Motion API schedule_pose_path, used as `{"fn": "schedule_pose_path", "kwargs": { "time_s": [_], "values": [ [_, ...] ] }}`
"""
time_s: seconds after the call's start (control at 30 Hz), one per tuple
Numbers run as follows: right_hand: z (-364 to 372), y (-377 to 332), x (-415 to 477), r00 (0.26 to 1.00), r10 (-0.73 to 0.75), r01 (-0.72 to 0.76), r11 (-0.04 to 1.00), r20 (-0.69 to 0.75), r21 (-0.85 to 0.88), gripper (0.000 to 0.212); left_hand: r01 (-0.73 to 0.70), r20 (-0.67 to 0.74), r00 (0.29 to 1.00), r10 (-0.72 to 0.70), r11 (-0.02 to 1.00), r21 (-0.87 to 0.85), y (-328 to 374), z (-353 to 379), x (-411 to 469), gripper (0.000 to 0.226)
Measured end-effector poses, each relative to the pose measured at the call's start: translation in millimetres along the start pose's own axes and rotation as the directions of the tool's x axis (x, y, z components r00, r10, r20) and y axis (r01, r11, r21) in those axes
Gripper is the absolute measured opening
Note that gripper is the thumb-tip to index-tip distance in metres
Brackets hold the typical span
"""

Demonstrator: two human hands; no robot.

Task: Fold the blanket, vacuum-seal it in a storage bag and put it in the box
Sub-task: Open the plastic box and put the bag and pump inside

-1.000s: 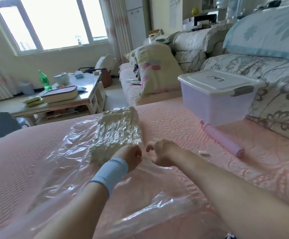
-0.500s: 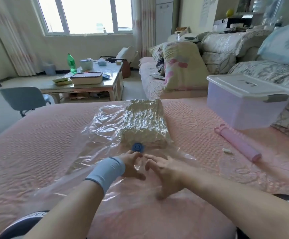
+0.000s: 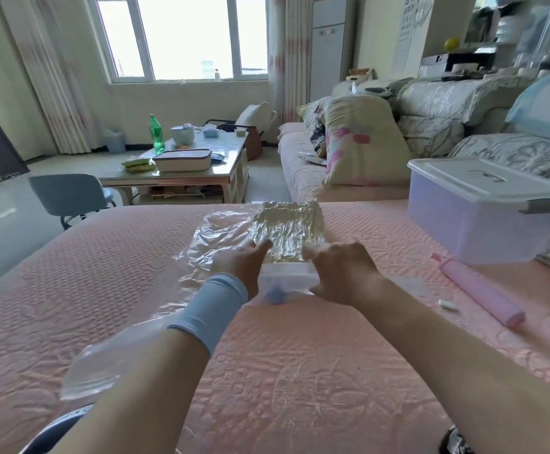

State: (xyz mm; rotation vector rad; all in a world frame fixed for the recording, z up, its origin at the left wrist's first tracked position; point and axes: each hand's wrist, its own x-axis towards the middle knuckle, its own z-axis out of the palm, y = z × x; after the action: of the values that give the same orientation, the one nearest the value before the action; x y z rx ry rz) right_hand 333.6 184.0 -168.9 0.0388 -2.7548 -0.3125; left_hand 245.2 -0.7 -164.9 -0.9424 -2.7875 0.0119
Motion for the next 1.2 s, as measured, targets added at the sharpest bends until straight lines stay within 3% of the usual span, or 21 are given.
{"fn": "schedule_pose_path", "kwargs": {
  "time_s": [0.1,0.2,0.27,0.3,0.37,0.4,0.47,0.53,0.63,0.73,0.8,0.87,0.97,1.03,1.1,1.2],
  "values": [
    [-5.8,7.0,7.8,0.998,0.052,-0.051,0.999,0.040,-0.019,0.033,0.114,-0.217,0.974,-0.070,0.973,0.201,-9.7,-14.1,10.2,0.049],
    [3.7,18.1,20.3,0.987,0.152,-0.158,0.981,-0.054,-0.113,0.051,0.127,-0.367,0.930,0.012,0.927,0.353,6.3,-18.1,15.6,0.059],
    [13.9,25.5,29.2,0.970,0.211,-0.228,0.963,-0.124,-0.142,0.070,-0.012,-0.440,0.879,0.183,0.932,0.363,29.3,-15.2,11.5,0.054],
    [19.3,30.6,33.0,0.960,0.241,-0.259,0.958,-0.142,-0.125,0.071,-0.133,-0.479,0.813,0.330,0.907,0.400,38.4,-11.6,9.8,0.042],
    [30.6,40.6,39.0,0.945,0.294,-0.305,0.951,-0.143,-0.060,0.059,-0.377,-0.440,0.685,0.581,0.799,0.469,48.3,4.0,5.8,0.025],
    [35.1,43.5,41.5,0.938,0.315,-0.322,0.946,-0.147,-0.030,0.053,-0.446,-0.382,0.674,0.633,0.760,0.473,48.3,11.5,3.0,0.021],
    [43.3,48.2,47.1,0.925,0.340,-0.341,0.940,-0.170,0.025,0.042,-0.441,-0.255,0.788,0.561,0.803,0.401,39.9,24.4,8.5,0.019],
    [49.3,57.0,53.4,0.913,0.362,-0.364,0.931,-0.190,0.024,0.041,-0.273,-0.103,0.943,0.315,0.915,0.298,23.9,37.2,21.6,0.033],
    [54.4,67.0,56.8,0.892,0.356,-0.392,0.916,-0.279,-0.084,0.052,-0.073,-0.093,0.990,0.106,0.948,0.311,3.3,49.2,40.8,0.059],
    [60.1,63.4,59.9,0.856,0.339,-0.398,0.914,-0.391,-0.080,0.032,0.038,-0.021,0.999,-0.035,0.989,0.143,-1.7,68.3,65.5,0.070],
    [67.1,57.1,61.1,0.878,0.403,-0.413,0.911,-0.258,0.015,0.018,0.059,0.107,0.992,-0.067,0.995,0.075,-2.1,80.4,80.6,0.071],
    [81.6,51.6,61.8,0.903,0.408,-0.392,0.911,-0.134,0.131,0.019,0.076,0.189,0.979,-0.078,0.997,0.016,-3.0,90.4,91.7,0.072],
    [102.0,44.1,65.0,0.918,0.377,-0.396,0.887,0.123,0.239,0.058,0.165,0.247,0.960,-0.132,0.979,-0.118,-7.9,98.9,108.4,0.082],
    [117.8,45.1,71.6,0.871,0.337,-0.426,0.880,0.358,0.209,0.076,0.169,0.257,0.957,-0.133,0.978,-0.123,-14.5,103.7,116.6,0.088],
    [132.7,54.2,75.9,0.798,0.275,-0.475,0.835,0.536,0.279,0.079,0.142,0.251,0.964,-0.085,0.966,-0.217,-24.6,109.1,119.5,0.083],
    [146.2,69.8,81.3,0.818,0.164,-0.439,0.797,0.551,0.415,0.078,0.170,0.219,0.974,-0.061,0.835,-0.523,-37.2,120.1,121.1,0.072]
  ]
}}
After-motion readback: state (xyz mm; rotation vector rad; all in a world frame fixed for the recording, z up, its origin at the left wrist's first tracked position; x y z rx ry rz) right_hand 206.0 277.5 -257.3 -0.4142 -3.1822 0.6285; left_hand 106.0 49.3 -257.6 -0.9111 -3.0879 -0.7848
